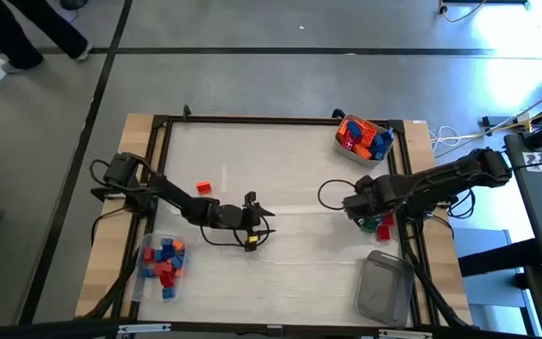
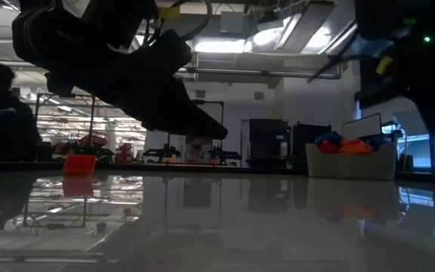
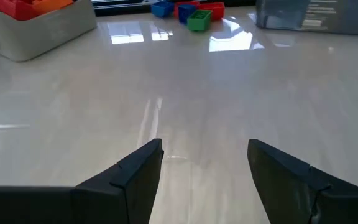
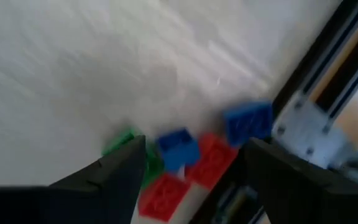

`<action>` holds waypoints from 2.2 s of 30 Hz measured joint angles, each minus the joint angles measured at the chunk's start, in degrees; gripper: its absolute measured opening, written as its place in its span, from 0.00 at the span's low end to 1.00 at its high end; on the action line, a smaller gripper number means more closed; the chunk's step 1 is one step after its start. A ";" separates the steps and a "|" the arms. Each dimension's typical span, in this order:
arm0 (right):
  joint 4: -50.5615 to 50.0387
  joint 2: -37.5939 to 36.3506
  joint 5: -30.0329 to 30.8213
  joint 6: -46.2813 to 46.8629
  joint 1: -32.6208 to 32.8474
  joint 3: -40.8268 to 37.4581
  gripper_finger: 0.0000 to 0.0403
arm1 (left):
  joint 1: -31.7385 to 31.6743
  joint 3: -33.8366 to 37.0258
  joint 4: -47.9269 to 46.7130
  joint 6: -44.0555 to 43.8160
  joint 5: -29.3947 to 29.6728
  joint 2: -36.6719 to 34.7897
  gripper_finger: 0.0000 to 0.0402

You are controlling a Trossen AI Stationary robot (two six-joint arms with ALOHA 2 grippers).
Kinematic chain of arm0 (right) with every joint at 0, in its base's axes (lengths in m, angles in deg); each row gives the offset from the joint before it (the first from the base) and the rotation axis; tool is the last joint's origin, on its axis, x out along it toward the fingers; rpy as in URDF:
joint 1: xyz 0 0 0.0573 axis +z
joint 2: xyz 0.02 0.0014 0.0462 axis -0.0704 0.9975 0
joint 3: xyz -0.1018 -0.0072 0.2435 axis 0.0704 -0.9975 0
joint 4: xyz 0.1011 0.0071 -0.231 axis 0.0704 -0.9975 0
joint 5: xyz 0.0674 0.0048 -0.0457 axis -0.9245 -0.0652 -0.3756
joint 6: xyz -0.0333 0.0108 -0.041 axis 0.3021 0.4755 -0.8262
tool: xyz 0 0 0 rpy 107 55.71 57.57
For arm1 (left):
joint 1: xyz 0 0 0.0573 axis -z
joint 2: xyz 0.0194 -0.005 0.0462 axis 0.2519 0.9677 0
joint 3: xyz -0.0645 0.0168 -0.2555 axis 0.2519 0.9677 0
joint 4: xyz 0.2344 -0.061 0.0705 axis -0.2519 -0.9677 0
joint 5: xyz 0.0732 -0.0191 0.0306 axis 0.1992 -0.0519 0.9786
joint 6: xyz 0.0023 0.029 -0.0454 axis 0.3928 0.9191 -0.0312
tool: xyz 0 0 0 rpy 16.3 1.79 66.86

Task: Sort blocks by size
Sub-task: Put the blue game piece into the transparent bin

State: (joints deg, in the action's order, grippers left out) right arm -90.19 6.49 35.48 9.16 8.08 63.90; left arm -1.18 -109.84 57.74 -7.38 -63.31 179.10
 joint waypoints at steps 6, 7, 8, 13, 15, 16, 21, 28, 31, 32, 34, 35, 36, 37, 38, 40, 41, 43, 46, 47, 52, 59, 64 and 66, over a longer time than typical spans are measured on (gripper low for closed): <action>0.51 0.02 -6.74 2.29 -0.19 -4.77 0.66 | 0.56 0.00 -0.46 1.34 0.00 0.00 0.56; 0.56 0.02 -7.40 2.30 -0.17 -5.16 0.63 | 0.59 0.00 -0.54 1.35 0.00 0.00 0.56; 0.89 0.02 -7.83 2.27 -0.15 -5.45 0.60 | 0.59 0.00 -0.60 1.36 0.00 0.00 0.56; 6.17 0.02 -11.87 0.41 -0.15 -7.62 0.43 | 0.59 0.00 -0.79 1.35 0.00 0.00 0.56; 8.24 0.02 -13.18 -0.17 -0.15 -8.97 0.37 | 0.59 0.00 -0.81 1.35 0.00 0.00 0.56; 8.60 0.04 -13.30 -0.31 -0.15 -9.56 0.34 | 0.59 0.00 -0.79 1.35 0.00 0.00 0.56; 9.03 0.06 -13.38 -0.52 -0.12 -10.59 0.23 | 0.59 0.00 -0.88 1.37 0.00 0.00 0.56; 9.07 0.04 -12.46 -0.52 -0.15 -10.59 0.13 | 0.52 0.00 -0.95 1.76 0.02 0.00 0.56; 9.29 0.08 -11.59 0.25 -0.13 -10.64 0.10 | 0.52 0.00 -0.94 1.76 0.02 0.00 0.56; 9.27 0.26 -11.59 0.41 -0.14 -10.64 0.10 | 0.52 0.00 -0.94 1.76 0.02 0.00 0.56; 9.28 0.39 -11.59 0.45 -0.12 -10.70 0.09 | 0.52 0.00 -0.94 1.77 0.02 0.00 0.56; 9.27 0.38 -11.57 0.50 -0.14 -10.70 0.09 | 0.52 0.00 -0.94 1.76 0.02 0.00 0.56; 9.26 0.37 -11.45 0.59 -0.13 -10.70 0.09 | 0.52 0.00 -0.94 1.78 0.02 0.00 0.56; 9.27 0.37 -11.17 0.70 -0.12 -10.70 0.09 | 0.52 0.00 -0.94 1.78 0.02 0.00 0.56; 9.28 0.37 -11.12 0.81 -0.14 -10.70 0.09 | 0.52 0.00 -0.90 1.76 0.02 0.00 0.56; 9.27 0.42 -11.12 0.83 -0.13 -10.70 0.09 | 0.52 0.00 -0.88 1.77 0.02 0.00 0.56; 9.29 0.65 -11.12 0.90 -0.12 -10.70 0.09 | 0.52 0.00 -0.88 1.76 0.02 0.00 0.56; 9.33 1.23 -11.12 0.98 -0.12 -10.70 0.09 | 0.52 0.00 -0.85 1.78 0.02 0.00 0.56; 9.37 2.87 -11.31 0.92 -0.14 -10.70 0.09 | 0.52 0.00 -0.83 1.78 0.02 0.00 0.56; 9.38 3.54 -11.37 0.84 -0.14 -10.70 0.09 | 0.52 0.00 -0.81 1.78 0.02 0.00 0.56; 8.96 5.70 -11.50 0.56 -0.14 -10.51 0.09 | 0.52 0.00 -0.81 1.78 0.02 0.00 0.56; 11.95 5.72 -10.94 -1.39 -0.12 -10.48 0.09 | 0.52 0.00 -0.77 1.78 0.02 0.00 0.56; 14.42 5.70 -8.55 -2.09 -0.12 -10.46 0.09 | 0.52 0.00 -0.77 1.78 0.02 0.00 0.56; 15.36 5.68 -7.84 -2.36 -0.12 -10.31 0.09 | 0.52 0.00 -0.77 1.78 0.02 0.00 0.56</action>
State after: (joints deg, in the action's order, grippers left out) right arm -74.83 12.17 27.64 6.80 7.95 53.59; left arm -0.66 -109.84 56.98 -5.59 -63.29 179.10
